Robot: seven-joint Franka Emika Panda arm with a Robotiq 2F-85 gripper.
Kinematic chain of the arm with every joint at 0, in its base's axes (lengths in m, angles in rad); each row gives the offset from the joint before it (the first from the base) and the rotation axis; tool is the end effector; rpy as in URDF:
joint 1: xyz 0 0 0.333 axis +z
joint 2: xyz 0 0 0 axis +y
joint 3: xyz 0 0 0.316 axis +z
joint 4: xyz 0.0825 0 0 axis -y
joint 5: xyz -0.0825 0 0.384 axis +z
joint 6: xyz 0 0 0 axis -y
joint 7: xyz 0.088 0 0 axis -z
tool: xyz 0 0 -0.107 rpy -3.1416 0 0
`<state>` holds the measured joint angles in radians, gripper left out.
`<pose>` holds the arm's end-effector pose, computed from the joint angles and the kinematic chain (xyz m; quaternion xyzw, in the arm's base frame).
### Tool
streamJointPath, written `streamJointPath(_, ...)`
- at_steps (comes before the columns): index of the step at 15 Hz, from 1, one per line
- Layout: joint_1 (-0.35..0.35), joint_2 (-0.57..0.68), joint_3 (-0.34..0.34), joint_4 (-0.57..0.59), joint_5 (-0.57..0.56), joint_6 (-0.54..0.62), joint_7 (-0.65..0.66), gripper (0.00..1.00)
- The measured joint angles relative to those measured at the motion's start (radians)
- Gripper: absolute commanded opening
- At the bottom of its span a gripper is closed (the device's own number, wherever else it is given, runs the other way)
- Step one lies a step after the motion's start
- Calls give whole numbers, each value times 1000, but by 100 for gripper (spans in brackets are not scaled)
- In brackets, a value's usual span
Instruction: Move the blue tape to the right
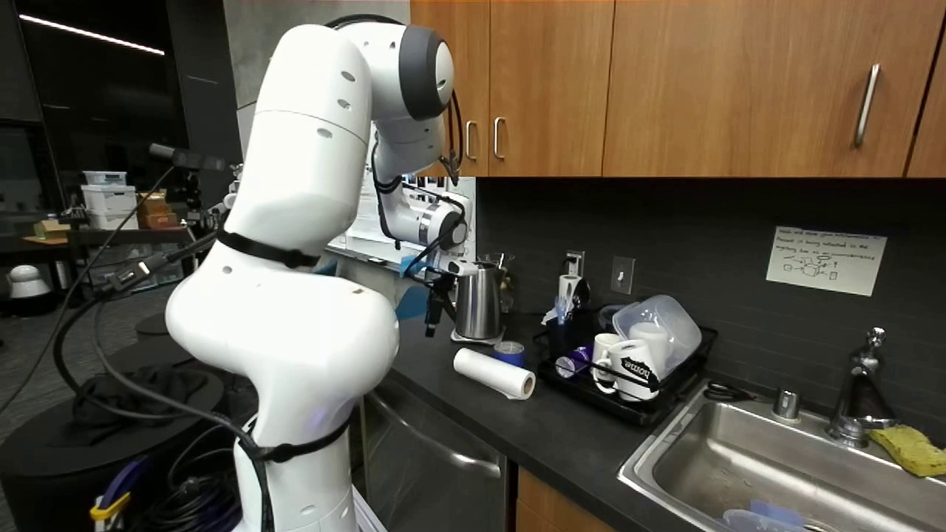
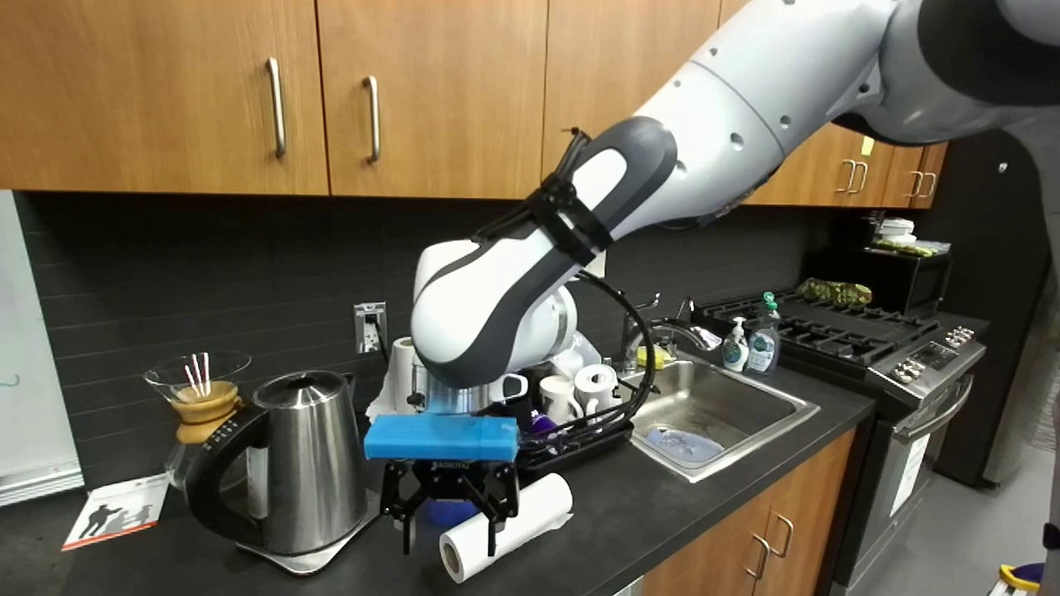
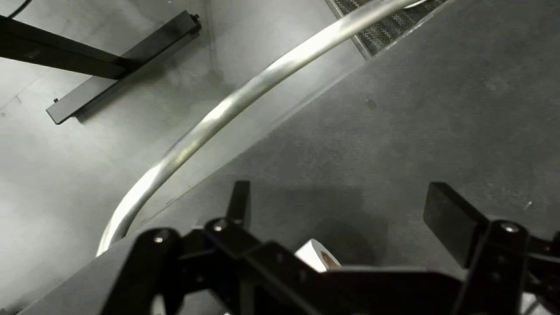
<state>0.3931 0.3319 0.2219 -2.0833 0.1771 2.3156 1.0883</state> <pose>0.4690 0.3334 0.2624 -0.9484 0.2977 0.1051 0.0289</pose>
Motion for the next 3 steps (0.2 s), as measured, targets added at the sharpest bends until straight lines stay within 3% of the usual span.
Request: streamJointPath(3,1,-18,16,-54,14,19,0,100)
